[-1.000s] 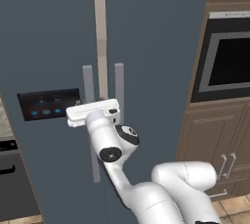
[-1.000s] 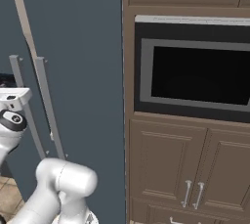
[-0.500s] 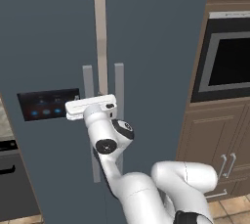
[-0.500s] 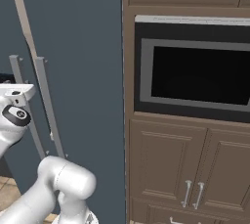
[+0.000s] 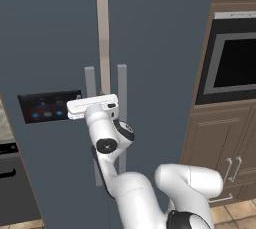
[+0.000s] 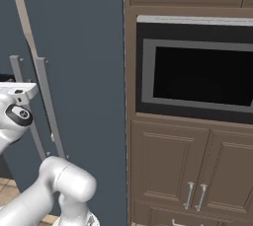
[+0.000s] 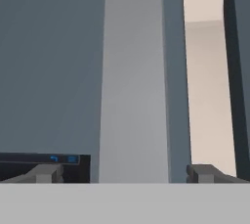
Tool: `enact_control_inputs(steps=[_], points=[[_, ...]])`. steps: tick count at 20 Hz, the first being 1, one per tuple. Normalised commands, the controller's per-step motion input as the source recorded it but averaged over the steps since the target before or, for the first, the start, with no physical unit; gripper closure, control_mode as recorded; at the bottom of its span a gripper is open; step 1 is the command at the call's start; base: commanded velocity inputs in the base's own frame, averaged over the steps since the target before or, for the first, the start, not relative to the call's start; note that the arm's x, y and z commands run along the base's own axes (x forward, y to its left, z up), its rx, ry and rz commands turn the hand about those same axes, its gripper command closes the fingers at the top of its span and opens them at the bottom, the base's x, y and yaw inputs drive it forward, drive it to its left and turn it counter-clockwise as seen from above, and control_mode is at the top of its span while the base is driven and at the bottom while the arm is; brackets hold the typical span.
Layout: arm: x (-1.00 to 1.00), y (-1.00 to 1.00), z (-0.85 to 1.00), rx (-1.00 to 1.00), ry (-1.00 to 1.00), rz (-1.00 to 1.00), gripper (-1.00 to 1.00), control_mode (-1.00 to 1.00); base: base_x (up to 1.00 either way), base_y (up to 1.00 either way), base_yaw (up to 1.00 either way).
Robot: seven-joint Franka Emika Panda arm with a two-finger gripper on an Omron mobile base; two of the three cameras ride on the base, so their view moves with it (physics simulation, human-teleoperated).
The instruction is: Open the freezer door, pick up the ice cube tray from the freezer, and place it on the dining counter.
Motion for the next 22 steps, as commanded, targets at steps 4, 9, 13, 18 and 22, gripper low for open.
enact_control_inputs(steps=[4, 9, 13, 18, 22], points=[[0.0, 0.0, 0.0, 0.0, 0.0, 0.0, -1.0, -1.0, 0.0, 0.0, 0.0], [0.0, 0.0, 0.0, 0.0, 0.0, 0.0, -1.0, -1.0, 0.0, 0.0, 0.0], [0.0, 0.0, 0.0, 0.0, 0.0, 0.0, 1.0, -1.0, 0.0, 0.0, 0.0], [0.0, 0.0, 0.0, 0.0, 0.0, 0.0, 1.0, -1.0, 0.0, 0.0, 0.0], [-0.26, 0.18, 0.0, 0.0, 0.03, 0.01, 1.0, -1.0, 0.0, 0.0, 0.0]])
